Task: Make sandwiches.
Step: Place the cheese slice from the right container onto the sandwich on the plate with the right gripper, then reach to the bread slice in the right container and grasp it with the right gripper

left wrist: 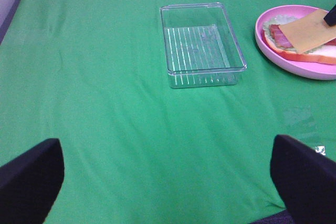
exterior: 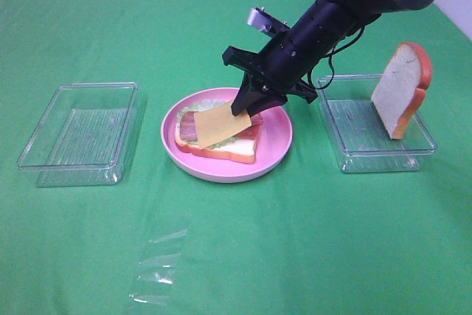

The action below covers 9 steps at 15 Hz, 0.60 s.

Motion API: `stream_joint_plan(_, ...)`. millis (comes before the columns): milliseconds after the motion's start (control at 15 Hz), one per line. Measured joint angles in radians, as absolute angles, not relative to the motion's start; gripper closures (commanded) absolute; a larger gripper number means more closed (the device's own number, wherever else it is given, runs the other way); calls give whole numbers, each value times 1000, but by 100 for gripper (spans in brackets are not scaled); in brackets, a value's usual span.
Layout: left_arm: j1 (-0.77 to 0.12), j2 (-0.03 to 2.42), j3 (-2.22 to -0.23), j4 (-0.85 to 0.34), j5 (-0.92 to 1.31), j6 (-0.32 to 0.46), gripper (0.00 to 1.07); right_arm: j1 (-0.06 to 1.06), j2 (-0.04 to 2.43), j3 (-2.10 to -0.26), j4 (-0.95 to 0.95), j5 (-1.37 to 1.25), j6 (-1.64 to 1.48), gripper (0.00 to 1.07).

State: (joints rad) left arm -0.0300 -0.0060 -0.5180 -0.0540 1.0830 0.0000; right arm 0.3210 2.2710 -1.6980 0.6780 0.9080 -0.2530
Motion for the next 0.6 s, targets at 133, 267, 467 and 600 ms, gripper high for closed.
stream_joint_plan(133, -30, -6, -518, -54, 1083, 0, 8, 321, 2240, -1698, 651, 908, -251, 14)
stream_joint_plan(267, -30, -6, -518, -54, 1083, 0, 8, 321, 2211, -1698, 622, 908, -251, 9)
stream_joint_plan(467, -30, -6, -518, -54, 1083, 0, 8, 321, 2100, -1698, 526, 912, -231, 9)
stream_joint_plan(600, -30, -6, -518, -54, 1083, 0, 8, 318, 2031, -1731, 389, 963, -147, 9)
